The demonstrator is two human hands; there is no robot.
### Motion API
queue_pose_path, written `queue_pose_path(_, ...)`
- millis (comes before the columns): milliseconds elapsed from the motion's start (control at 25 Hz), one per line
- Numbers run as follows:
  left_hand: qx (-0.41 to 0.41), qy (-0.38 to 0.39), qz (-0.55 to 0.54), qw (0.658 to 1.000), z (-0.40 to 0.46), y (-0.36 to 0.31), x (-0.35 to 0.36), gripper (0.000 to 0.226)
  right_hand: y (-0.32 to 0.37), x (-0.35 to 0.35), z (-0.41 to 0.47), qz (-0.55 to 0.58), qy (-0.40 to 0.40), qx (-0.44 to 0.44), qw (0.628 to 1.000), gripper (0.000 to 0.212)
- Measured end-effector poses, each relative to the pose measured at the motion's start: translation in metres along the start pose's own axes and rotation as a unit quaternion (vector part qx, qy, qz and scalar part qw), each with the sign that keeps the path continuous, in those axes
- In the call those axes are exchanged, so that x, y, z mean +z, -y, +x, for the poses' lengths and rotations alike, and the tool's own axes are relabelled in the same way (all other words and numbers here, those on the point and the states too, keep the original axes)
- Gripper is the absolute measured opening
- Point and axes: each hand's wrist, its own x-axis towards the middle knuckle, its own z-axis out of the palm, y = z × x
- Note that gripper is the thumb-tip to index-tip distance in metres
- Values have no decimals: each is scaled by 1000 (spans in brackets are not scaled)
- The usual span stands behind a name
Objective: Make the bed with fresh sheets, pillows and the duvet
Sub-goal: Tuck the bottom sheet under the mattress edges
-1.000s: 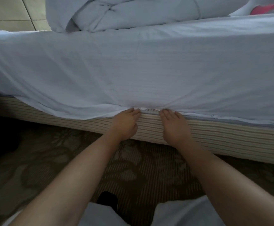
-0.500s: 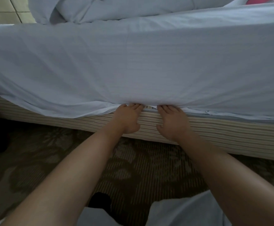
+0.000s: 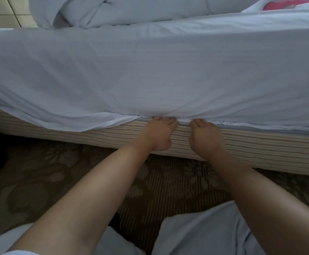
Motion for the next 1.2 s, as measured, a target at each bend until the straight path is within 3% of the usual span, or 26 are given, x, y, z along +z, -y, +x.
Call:
queue_pose_path(80, -2, -4, -11, 1000, 9, -8, 4, 78, 0, 0, 5, 13, -23, -6, 1000, 46)
queue_pose_path(320, -35, 14, -45, 998, 28, -15, -1, 81, -10, 1, 10, -17, 63, -11, 998, 84)
queue_pose_path(600, -41, 38, -94, 994, 21, -12, -7, 63, -17, -15, -11, -2, 52, -18, 998, 75)
queue_pose_path(840, -58, 20, -39, 997, 33, -17, 6, 89, -19, 3, 6, -3, 36, -2, 999, 90)
queue_pose_path(1000, -63, 9, -35, 997, 27, -21, 9, 94, -25, 2, 2, 19, 28, -9, 999, 77)
queue_pose_path(1120, -67, 18, -49, 996, 17, -26, 11, 97, -44, -1, -17, 13, -49, 7, 999, 44)
queue_pose_path(1200, -64, 14, -49, 997, 15, -30, 9, 94, -61, -3, -30, -13, -90, 25, 996, 36)
